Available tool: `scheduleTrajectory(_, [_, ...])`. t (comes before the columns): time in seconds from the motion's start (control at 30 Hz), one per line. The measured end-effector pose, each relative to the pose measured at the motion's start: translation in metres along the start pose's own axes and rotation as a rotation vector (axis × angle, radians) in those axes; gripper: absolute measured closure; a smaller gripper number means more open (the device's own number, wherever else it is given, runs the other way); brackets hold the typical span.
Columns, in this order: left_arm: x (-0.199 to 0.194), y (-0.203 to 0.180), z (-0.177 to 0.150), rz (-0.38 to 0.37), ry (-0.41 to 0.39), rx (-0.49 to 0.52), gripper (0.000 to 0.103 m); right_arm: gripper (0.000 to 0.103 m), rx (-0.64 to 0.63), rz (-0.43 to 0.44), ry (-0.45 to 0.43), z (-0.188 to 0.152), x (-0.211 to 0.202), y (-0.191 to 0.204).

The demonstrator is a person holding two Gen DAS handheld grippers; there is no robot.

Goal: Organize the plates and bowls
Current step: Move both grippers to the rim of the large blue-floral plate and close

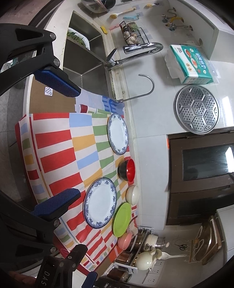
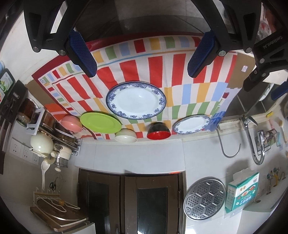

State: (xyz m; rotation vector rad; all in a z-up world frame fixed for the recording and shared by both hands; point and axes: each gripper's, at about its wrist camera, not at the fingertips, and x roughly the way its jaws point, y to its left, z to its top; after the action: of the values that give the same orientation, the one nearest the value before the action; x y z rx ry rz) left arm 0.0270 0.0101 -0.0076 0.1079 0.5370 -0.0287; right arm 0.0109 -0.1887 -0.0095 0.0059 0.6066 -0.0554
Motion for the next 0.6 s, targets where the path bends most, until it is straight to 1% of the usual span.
scheduleTrajectory(0.17, [0.015,-0.007,0.006,-0.009,0.007,-0.008,0.000,0.001,0.004,-0.003,0.013,0.006,0.016,-0.006])
scheduleTrajectory(0.3, [0.037,-0.018,0.017,-0.002,0.021,-0.010,0.000,0.001,-0.011,-0.005,-0.004,0.016,0.032,-0.013])
scheduleTrajectory(0.43, [0.061,-0.031,0.030,0.003,0.031,-0.003,0.000,0.001,-0.010,0.004,-0.007,0.032,0.056,-0.026])
scheduleTrajectory(0.6, [0.095,-0.049,0.045,0.021,0.054,-0.006,0.000,0.001,-0.017,0.023,0.009,0.051,0.093,-0.039])
